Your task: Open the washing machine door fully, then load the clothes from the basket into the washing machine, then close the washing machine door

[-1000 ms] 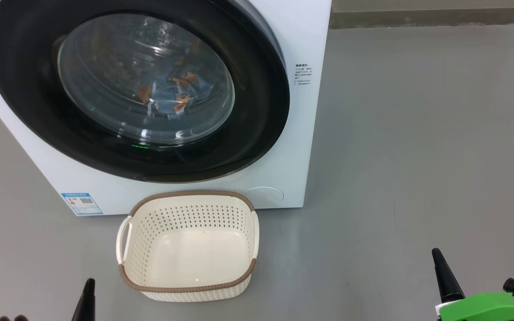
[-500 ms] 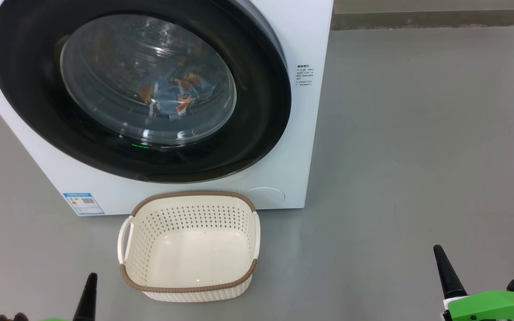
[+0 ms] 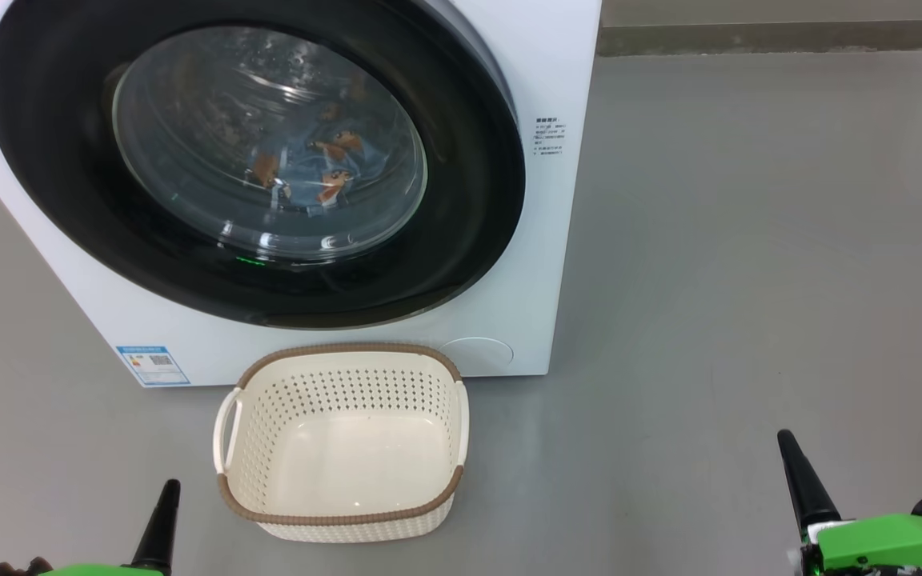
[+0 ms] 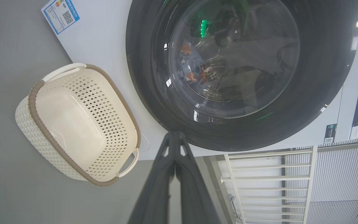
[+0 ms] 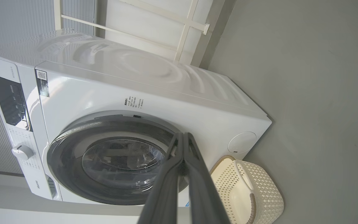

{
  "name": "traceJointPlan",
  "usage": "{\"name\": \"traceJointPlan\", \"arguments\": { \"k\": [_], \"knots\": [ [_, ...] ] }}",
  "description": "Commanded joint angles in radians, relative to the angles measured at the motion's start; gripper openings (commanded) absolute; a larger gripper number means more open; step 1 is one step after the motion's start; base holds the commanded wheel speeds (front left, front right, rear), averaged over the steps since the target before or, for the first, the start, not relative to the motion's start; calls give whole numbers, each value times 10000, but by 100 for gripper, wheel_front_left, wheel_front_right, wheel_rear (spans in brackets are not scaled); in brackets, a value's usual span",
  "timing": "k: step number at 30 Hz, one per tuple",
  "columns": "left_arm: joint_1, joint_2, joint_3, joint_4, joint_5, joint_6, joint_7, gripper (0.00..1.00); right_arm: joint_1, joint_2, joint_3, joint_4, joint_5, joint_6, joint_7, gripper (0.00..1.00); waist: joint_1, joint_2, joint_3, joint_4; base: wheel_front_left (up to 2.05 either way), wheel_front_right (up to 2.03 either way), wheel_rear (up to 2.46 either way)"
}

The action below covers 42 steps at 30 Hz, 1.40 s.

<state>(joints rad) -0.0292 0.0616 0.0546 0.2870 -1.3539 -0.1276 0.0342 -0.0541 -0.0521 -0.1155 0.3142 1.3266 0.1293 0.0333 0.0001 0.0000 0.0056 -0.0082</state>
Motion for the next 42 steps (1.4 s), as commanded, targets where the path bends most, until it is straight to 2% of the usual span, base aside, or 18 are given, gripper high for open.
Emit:
{"name": "traceJointPlan", "arguments": {
  "k": [1, 26, 42],
  "knots": [
    [-527, 99, 325, -301, -212, -9, 59, 0, -476, -36, 120, -319, 257, 13, 64, 0, 0, 0, -2, 3, 0, 0, 0],
    [-864, -111, 608, -365, -2512, -15, 794, 0, -620, 18, -1, -624, 2782, 14, 805, 0, 0, 0, -55, 81, 0, 0, 0],
    [-867, -113, 611, -364, -2532, -17, 801, 0, -621, 18, -3, -626, 2804, 14, 812, 0, 0, 0, -55, 82, 0, 0, 0]
  ]
}}
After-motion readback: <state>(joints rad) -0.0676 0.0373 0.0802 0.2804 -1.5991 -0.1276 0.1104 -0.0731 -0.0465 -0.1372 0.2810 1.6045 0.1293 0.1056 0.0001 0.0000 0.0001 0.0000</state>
